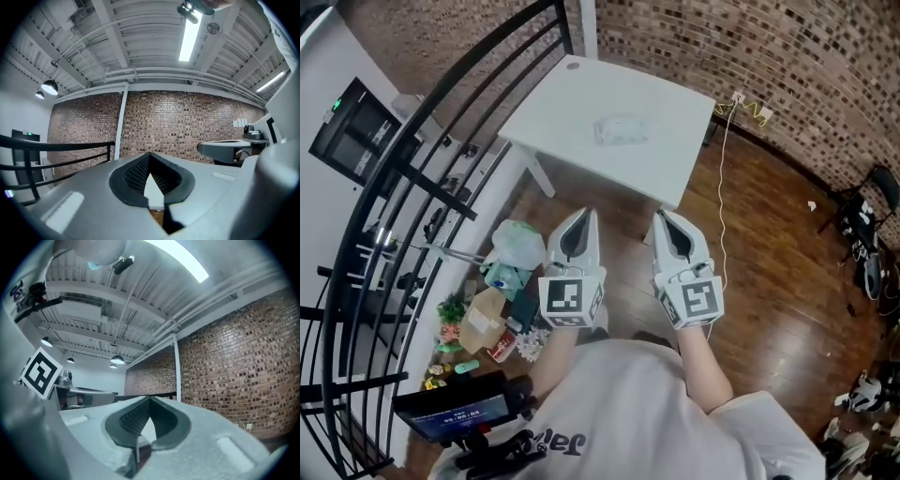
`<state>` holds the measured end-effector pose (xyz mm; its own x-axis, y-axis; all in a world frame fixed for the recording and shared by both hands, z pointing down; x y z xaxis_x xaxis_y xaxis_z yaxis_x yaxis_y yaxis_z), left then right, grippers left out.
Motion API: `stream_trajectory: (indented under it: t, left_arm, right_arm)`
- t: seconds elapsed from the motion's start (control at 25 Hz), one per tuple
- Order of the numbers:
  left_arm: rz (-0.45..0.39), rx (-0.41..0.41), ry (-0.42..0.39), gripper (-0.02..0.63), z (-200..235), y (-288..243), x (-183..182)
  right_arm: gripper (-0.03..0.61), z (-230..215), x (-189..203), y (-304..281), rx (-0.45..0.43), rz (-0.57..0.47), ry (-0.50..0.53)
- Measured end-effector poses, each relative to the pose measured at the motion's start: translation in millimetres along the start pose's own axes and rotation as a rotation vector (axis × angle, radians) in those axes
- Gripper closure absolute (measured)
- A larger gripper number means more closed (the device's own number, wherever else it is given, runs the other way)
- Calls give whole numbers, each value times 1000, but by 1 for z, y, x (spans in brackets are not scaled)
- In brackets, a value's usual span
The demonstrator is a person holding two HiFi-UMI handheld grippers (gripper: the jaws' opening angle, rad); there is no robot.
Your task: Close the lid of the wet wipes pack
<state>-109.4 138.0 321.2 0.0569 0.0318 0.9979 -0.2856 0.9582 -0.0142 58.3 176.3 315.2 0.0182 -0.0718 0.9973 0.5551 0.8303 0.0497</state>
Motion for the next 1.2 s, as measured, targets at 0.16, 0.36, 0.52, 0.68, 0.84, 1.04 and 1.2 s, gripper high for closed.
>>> stream_trajectory:
  t: [0.16, 0.36, 0.52, 0.68, 0.84, 1.04, 1.2]
  left_arm:
    - [-27, 41, 10, 598, 20, -47, -17]
    - [40, 38, 19, 598, 23, -108, 9]
    - [106, -12, -15, 598, 26, -181, 35]
    - [113, 3, -43, 598, 2, -251, 33]
    - [109, -44, -49, 598, -9, -304, 32]
    - [173, -101, -40, 598, -8, -340, 55]
    - [224, -136, -29, 598, 7, -357, 67]
  right_arm:
    - [588, -15, 6, -45, -1, 29, -12]
    - [588, -61, 28, -88, -29, 77, -43]
    - [588, -125, 48, -142, -62, 59, -56]
    - [588, -197, 57, -173, -80, 58, -84]
    - [588, -252, 73, -196, -113, 81, -116]
    - [588, -294, 116, -219, -149, 179, -213]
    - [588, -301, 141, -245, -200, 249, -251]
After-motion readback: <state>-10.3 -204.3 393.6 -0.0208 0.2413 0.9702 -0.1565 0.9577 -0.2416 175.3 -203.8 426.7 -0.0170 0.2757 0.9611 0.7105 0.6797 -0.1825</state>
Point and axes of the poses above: the fingertips, and each gripper's own axes: y backward along the fingers, z to its left, x out of its underside, the point moved 7 cm from there along y, backward along the fingers, and after that the axes turned 15 degrees about -x, right-handed, at the moved point
